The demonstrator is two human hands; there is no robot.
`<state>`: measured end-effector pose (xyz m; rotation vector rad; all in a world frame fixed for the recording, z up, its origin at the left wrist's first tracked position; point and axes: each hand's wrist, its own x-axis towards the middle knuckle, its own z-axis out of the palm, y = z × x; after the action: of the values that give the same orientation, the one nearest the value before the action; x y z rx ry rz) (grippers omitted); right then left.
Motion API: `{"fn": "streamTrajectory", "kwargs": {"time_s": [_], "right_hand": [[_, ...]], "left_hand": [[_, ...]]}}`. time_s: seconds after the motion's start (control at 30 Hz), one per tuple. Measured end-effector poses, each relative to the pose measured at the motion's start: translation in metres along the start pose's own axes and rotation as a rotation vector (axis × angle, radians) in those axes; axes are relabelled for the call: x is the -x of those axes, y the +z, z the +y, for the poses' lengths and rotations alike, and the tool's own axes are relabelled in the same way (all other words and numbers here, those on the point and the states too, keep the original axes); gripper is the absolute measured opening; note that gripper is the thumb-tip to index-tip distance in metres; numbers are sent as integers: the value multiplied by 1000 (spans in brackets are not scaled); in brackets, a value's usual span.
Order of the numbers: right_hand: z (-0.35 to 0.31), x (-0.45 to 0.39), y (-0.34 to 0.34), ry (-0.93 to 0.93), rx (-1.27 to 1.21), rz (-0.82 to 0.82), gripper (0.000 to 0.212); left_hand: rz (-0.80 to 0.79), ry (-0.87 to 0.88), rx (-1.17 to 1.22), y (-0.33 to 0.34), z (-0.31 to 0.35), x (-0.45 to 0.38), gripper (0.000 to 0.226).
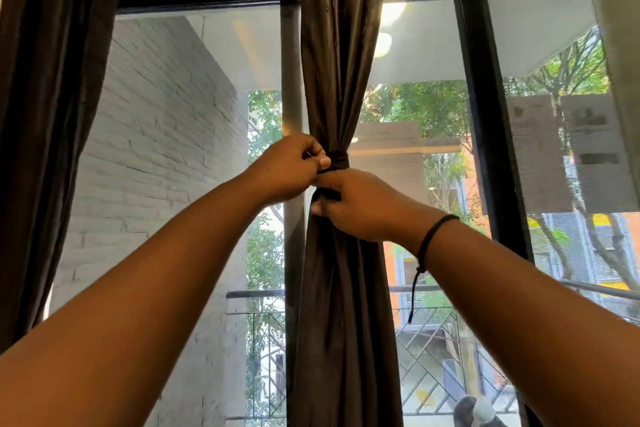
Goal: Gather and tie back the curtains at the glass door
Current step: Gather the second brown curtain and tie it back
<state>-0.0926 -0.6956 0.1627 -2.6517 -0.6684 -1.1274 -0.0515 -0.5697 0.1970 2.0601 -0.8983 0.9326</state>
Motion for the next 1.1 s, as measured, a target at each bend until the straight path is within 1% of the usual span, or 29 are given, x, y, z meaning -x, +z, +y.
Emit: {"fn": "streamTrajectory", "kwargs": {"time_s": [0.03,0.1,0.17,0.23,0.27,0.33,0.4,0.43,0.5,0.53,0.6,0.67,0.73,0.77,0.83,0.9,0.97,1.1], "right_hand": [[2,4,-9,7,-5,-11,32],[5,11,-28,31,-162,14,24],[7,14,-48,54,-322,124,19],[10,12,-62,41,-398,246,16],[12,10,-67,35,-409,262,16],[14,6,-66,46,-357,199,17],[19,5,-54,56,-232,140,16],[21,6,-45,46,-189,156,14],[24,11,-26,9,-150,244,6],[25,14,-17,-11,-133,298,8],[27,20,-2,-35,-95,361,19],[27,24,7,-17,14,324,32],[24,27,15,30,176,284,43],[22,27,17,45,232,313,41],[16,26,17,36,260,403,28],[11,24,16,23,228,435,20],[6,22,14,39,182,411,17],[-3,21,5,119,178,324,22]], "left_hand": [[-19,0,41,2,-1,2,12],[-43,23,109,6,-5,6,19],[-40,59,165,12,-9,9,24],[-64,63,206,19,-10,13,27],[-86,63,207,24,-10,14,30],[-112,47,181,34,-11,17,32],[-91,15,184,38,-11,19,35],[-76,-13,208,40,-9,19,35],[-47,-86,280,40,-7,20,34],[-35,-116,310,39,-7,19,33],[-52,-161,361,35,-9,19,30],[-96,-211,415,31,-11,19,30],[-114,-246,447,27,-12,19,28],[-122,-260,464,26,-11,17,26],[-150,-278,520,23,-10,16,24],[-167,-270,511,20,-8,15,24],[-140,-216,406,18,-5,14,26],[-1,42,155,17,-8,9,24]]}}
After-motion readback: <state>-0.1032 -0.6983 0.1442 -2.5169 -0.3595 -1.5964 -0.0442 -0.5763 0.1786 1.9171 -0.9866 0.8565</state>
